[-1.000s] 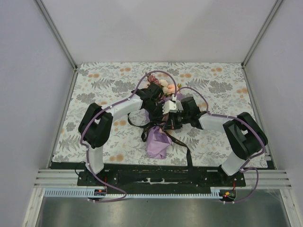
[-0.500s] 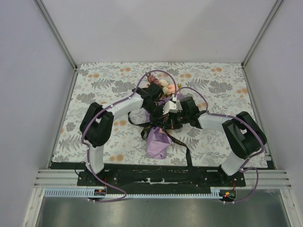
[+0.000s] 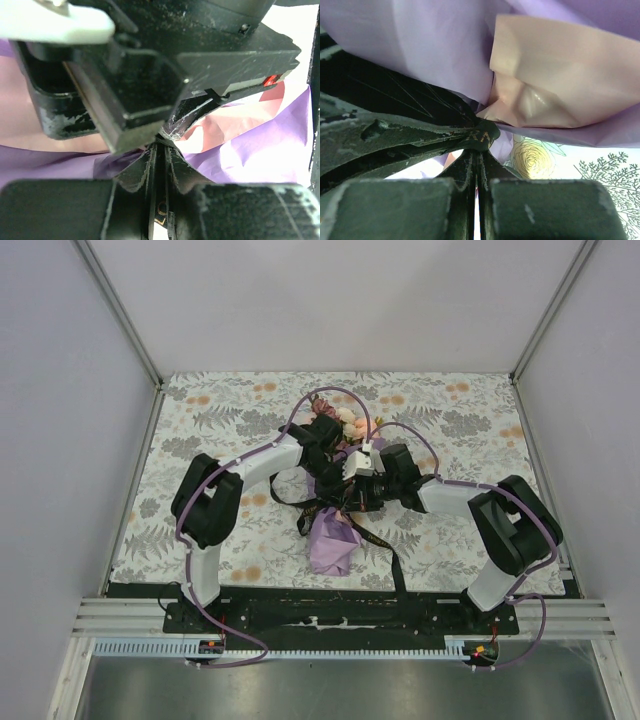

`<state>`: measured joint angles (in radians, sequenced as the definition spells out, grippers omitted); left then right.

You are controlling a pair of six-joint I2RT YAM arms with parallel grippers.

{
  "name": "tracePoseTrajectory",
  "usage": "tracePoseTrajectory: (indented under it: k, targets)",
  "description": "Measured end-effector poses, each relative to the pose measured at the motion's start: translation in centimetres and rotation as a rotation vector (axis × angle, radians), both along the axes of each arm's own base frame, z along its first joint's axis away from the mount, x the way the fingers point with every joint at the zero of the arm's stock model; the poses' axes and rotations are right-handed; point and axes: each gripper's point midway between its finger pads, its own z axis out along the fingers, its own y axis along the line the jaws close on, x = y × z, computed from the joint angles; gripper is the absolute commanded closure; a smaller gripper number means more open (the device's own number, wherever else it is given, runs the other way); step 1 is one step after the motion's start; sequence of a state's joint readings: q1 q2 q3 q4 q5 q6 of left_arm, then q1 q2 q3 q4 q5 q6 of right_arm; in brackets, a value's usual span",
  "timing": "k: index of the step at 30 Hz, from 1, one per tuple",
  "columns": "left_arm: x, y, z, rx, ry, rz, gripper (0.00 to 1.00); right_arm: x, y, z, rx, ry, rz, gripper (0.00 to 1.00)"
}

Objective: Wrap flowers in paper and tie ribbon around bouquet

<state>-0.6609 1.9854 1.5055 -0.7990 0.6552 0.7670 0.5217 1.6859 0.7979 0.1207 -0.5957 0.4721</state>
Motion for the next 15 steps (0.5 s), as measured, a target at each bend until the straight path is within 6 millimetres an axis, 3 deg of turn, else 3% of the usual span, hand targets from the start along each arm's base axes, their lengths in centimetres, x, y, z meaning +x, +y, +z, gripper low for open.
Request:
tracePoseTrajectory:
  k: [15]
  targets:
    - [-0.2, 0.3, 0.0, 0.003, 0.013, 0.000, 0.54, 1.1, 0.1, 0.4, 0.004, -0.053, -0.026, 1.00]
